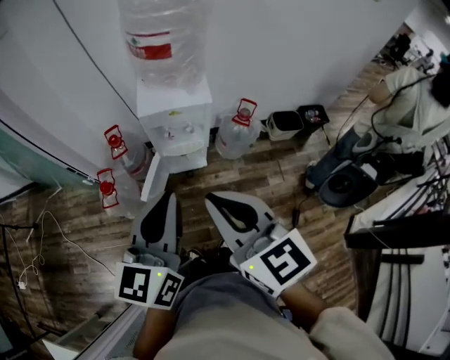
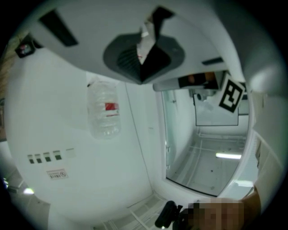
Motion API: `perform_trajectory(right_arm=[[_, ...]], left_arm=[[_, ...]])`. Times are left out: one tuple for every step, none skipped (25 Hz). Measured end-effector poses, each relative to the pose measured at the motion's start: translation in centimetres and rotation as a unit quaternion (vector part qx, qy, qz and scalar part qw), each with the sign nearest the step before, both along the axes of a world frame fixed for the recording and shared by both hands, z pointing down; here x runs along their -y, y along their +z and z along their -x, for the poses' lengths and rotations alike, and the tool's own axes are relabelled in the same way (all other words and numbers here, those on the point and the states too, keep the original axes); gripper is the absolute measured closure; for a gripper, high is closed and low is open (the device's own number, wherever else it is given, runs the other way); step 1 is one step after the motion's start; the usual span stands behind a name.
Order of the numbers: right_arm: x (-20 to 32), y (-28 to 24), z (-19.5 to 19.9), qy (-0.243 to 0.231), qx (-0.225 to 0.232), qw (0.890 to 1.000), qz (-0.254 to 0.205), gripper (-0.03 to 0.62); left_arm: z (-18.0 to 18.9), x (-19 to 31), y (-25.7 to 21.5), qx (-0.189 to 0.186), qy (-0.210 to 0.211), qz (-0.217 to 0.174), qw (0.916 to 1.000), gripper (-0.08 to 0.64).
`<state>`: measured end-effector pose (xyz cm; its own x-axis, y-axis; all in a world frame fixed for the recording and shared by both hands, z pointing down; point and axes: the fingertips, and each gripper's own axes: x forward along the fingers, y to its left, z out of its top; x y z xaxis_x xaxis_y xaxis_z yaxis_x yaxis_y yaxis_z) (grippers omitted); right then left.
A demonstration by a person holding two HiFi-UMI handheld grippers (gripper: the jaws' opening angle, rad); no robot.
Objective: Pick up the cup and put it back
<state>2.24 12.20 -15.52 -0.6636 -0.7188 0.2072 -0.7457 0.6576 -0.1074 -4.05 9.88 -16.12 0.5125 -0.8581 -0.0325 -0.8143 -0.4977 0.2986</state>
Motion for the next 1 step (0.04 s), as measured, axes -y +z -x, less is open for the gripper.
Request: perform_trajectory(right_arm=[[0.51, -0.29, 0.17, -0.012, -0.004, 1.000, -0.003, 0.569]], left_arm=[[0.20, 0.37, -0.47, -0.001, -0.007, -0.008, 0.9999, 0.552]])
